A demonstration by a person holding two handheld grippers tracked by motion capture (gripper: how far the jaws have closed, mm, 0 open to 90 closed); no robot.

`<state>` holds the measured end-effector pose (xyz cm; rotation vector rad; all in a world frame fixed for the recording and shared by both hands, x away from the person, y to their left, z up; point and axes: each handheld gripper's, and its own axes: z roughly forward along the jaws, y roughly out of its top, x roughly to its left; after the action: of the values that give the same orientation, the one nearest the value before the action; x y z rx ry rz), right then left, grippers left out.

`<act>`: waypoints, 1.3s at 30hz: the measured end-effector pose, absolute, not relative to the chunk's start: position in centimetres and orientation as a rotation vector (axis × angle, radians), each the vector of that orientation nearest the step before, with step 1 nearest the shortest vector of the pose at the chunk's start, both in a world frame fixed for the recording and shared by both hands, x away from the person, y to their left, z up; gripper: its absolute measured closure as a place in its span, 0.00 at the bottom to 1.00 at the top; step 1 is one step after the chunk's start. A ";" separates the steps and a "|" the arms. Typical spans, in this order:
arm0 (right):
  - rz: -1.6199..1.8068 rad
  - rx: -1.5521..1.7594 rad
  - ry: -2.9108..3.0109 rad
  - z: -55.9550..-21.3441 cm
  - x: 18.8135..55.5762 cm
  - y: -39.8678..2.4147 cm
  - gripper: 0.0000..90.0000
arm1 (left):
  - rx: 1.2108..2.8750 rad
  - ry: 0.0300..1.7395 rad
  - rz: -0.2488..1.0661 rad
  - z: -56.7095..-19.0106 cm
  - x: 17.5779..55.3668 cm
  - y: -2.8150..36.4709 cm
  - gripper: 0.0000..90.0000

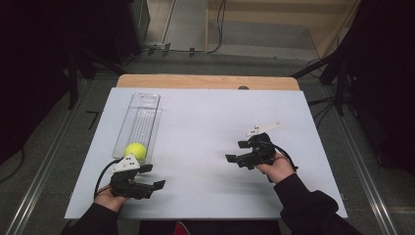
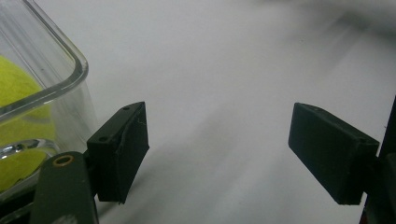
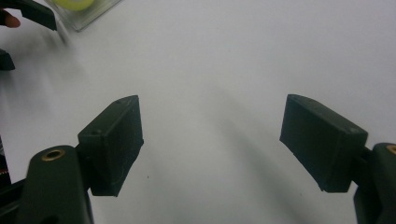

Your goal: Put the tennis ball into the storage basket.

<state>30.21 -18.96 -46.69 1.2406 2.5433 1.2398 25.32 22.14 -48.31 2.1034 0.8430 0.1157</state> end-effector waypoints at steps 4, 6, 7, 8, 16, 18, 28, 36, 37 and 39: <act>1.237 1.253 2.534 -46.8 29.7 -19.5 0.21 | 2.104 0.844 0.116 -48.3 25.3 22.1 0.23; 1.234 1.260 2.535 -46.9 29.5 -19.8 0.21 | 2.105 0.843 0.115 -48.3 25.3 22.1 0.23; 1.233 1.258 2.533 -47.0 29.4 -20.0 0.21 | 2.104 0.843 0.115 -48.3 25.3 22.1 0.23; 1.234 1.261 2.534 -47.0 29.3 -20.2 0.21 | 2.104 0.843 0.115 -48.3 25.3 22.1 0.23; 1.215 1.287 2.517 -47.6 28.4 -21.1 0.21 | 2.106 0.845 0.123 -48.3 25.3 22.1 0.23; 1.213 1.288 2.513 -47.7 28.2 -21.3 0.21 | 2.109 0.844 0.123 -48.3 25.3 22.1 0.23; 1.205 1.314 2.489 -48.0 26.9 -22.7 0.21 | 2.108 0.839 0.120 -48.3 25.3 22.1 0.23; 1.200 1.327 2.477 -48.3 26.2 -23.6 0.21 | 2.106 0.836 0.120 -48.3 25.3 22.0 0.23; 1.197 1.329 2.475 -48.3 26.2 -23.7 0.21 | 2.107 0.836 0.121 -48.3 25.3 22.0 0.23; 1.203 1.339 2.466 -48.3 26.0 -23.9 0.21 | 2.107 0.833 0.122 -48.3 25.3 22.0 0.23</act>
<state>25.96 -23.91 -48.31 1.3388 2.4659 1.2029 25.29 22.02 -48.29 2.1067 0.8330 0.1215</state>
